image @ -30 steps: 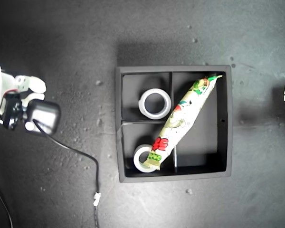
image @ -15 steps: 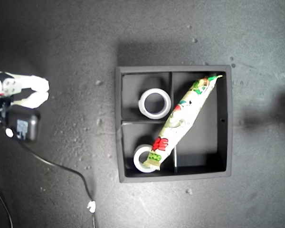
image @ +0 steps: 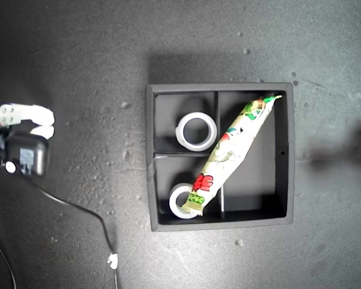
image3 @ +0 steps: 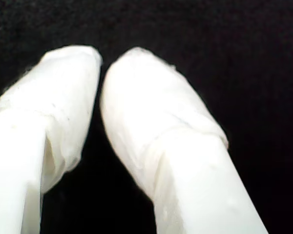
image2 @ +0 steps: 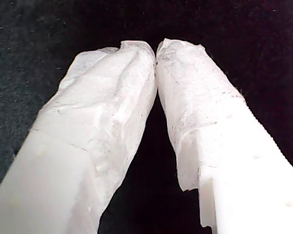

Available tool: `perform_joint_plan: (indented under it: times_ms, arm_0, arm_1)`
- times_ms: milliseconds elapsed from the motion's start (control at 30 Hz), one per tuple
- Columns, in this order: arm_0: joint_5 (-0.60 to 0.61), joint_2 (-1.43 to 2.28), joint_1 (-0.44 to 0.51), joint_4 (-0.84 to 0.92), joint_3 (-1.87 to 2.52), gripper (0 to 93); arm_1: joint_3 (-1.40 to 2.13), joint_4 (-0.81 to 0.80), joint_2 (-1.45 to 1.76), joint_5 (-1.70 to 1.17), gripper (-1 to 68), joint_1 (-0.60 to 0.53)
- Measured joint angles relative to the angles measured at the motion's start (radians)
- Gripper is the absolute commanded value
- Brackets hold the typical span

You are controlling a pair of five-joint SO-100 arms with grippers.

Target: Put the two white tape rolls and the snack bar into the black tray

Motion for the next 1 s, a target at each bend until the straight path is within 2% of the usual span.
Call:
perform_joint_plan:
  times_ms: [133,200,267,500,600,733,800,1000]
  arm_0:
    - [-0.054,0.000,0.000,0.046,0.000,0.2]
    - [-0.114,0.000,0.000,0.072,0.000,0.2]
    - [-0.123,0.000,0.000,0.081,0.000,0.3]
    - [-0.069,0.000,0.060,0.081,0.000,0.3]
    - [0.041,0.000,0.061,0.081,0.000,0.3]
    - [0.063,0.000,0.061,0.081,0.000,0.4]
    - [0.120,0.000,0.061,0.081,0.000,0.4]
    - [0.133,0.000,0.061,0.081,0.000,0.4]
  arm_1:
    - [0.000,0.000,0.000,0.000,0.0,0.098]
    - [0.000,0.000,0.000,0.000,0.0,0.118]
    - [0.000,0.000,0.000,0.000,0.0,0.118]
    - [0.000,0.000,0.000,0.000,0.0,0.110]
    - [0.000,0.000,0.000,0.000,0.0,0.110]
    - [0.000,0.000,0.000,0.000,0.0,0.109]
    - [0.000,0.000,0.000,0.000,0.0,0.103]
    - [0.000,0.000,0.000,0.000,0.0,0.100]
